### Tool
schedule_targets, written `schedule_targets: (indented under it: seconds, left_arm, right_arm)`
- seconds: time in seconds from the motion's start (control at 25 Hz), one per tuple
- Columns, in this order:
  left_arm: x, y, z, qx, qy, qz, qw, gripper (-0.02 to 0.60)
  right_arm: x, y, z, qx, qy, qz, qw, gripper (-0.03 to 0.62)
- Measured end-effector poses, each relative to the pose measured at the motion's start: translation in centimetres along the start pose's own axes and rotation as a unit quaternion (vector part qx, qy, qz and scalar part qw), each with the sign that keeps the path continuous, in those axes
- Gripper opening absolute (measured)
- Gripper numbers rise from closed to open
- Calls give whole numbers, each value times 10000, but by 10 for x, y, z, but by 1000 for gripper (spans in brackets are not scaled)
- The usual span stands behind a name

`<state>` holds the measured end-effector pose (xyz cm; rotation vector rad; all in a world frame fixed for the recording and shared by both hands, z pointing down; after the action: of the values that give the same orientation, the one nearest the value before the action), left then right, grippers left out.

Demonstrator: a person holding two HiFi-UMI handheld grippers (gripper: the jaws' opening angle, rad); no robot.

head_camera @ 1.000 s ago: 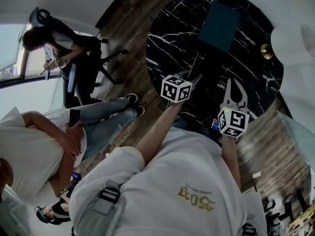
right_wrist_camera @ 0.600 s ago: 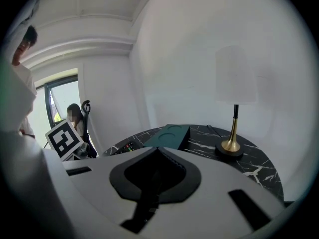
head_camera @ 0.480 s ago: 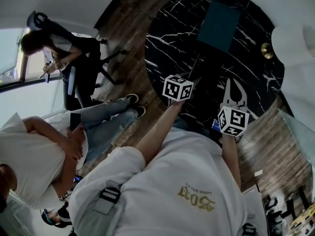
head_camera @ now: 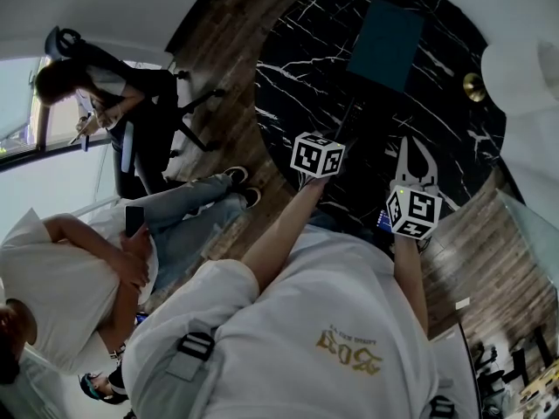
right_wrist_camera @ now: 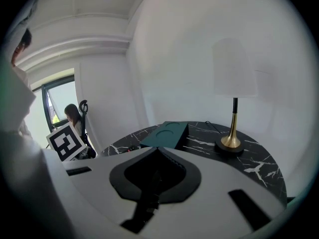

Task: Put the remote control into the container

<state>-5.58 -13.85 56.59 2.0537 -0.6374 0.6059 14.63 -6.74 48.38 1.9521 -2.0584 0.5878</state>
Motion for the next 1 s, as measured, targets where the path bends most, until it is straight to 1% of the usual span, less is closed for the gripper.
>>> schedule_targets:
  seconds: [0.2, 0.4, 0.64, 0.8, 0.88, 1.0]
  left_arm:
    - [5, -1, 3, 91, 112, 10, 9999, 54]
    - [11, -4, 7, 129, 301, -22, 9995, 54]
    - [16, -6, 11, 136, 390, 45, 9991, 54]
    - [22, -6, 10, 48, 538, 44, 9985, 54]
    - [26, -7, 10, -5, 641, 75, 9979, 54]
    - [29, -8, 13, -5, 677, 109, 9976, 54]
  right_arm:
    - [3, 0, -3, 100, 26, 98, 9999, 9]
    - [4, 1, -1, 96, 27, 99, 9999, 9]
    - [6, -1, -2, 38, 67, 68, 9999, 9]
    - [12, 2, -10, -47, 253, 89, 9996, 9]
    - [17, 3, -18, -92, 440, 154, 9989, 9]
    - [26, 7, -28, -185, 712, 264, 9969, 9]
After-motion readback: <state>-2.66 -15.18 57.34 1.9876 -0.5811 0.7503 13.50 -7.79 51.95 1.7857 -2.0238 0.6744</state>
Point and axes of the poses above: the fingertips, and each gripper's own axes: x forward along the fingers, y to its left, z out of its top, the point moved 10 cm from there along -x, backward along the fingers, and after that the axes turned 6 degrees about -z, right-handed, at the moved point
